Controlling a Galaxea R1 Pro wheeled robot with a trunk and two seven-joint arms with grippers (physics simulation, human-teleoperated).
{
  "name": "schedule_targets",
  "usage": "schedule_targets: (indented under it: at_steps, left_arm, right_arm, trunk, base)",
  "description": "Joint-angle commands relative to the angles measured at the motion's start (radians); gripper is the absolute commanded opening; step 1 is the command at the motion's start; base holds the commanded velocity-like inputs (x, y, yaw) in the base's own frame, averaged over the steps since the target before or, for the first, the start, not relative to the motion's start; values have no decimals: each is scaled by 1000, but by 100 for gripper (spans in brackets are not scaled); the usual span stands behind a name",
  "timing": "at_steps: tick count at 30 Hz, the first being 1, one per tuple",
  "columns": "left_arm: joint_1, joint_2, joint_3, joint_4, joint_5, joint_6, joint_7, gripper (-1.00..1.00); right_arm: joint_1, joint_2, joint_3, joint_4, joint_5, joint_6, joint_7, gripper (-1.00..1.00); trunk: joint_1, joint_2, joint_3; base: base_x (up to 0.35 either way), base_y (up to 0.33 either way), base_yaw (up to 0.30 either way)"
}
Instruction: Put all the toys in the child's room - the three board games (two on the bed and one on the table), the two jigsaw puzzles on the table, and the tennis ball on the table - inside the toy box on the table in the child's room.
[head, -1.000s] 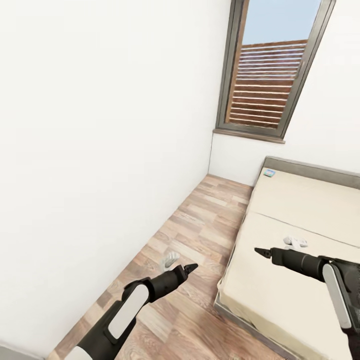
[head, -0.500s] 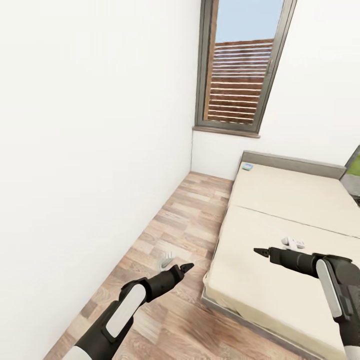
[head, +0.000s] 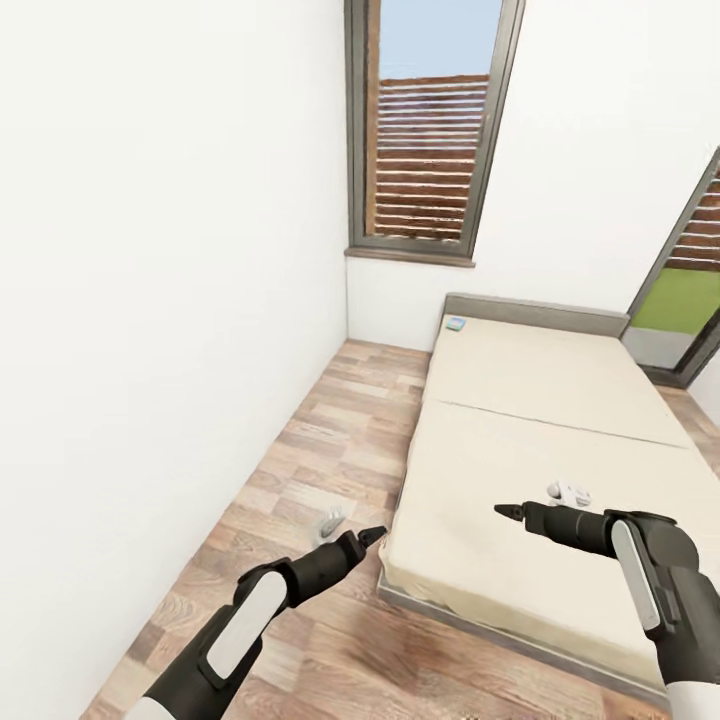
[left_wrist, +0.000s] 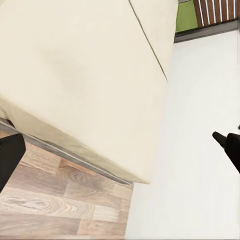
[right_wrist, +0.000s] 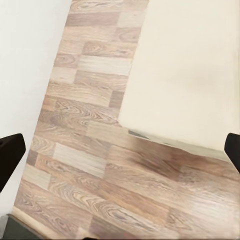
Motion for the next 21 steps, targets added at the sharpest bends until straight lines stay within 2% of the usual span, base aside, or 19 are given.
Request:
schedule_targets:
  at_steps: [1, 11, 21]
  left_arm:
    - [-1, 0, 1, 0, 4, 4, -1, 100]
    - [4, 7, 12, 0, 2, 3, -19, 100]
    - [12, 8, 48, 13, 1, 3, -23, 100]
  right_arm:
    - [-1, 0, -1, 0, -3, 6, 1, 100]
    - [-2, 13, 35, 37, -2, 6, -14, 100]
    - [-2, 21, 49, 63, -2, 6, -34, 100]
  trunk:
    - [1, -2, -3]
    - [1, -2, -10]
    - [1, -2, -12]
  base:
    - [0, 0, -256]
    - [0, 0, -236]
    - [0, 0, -82]
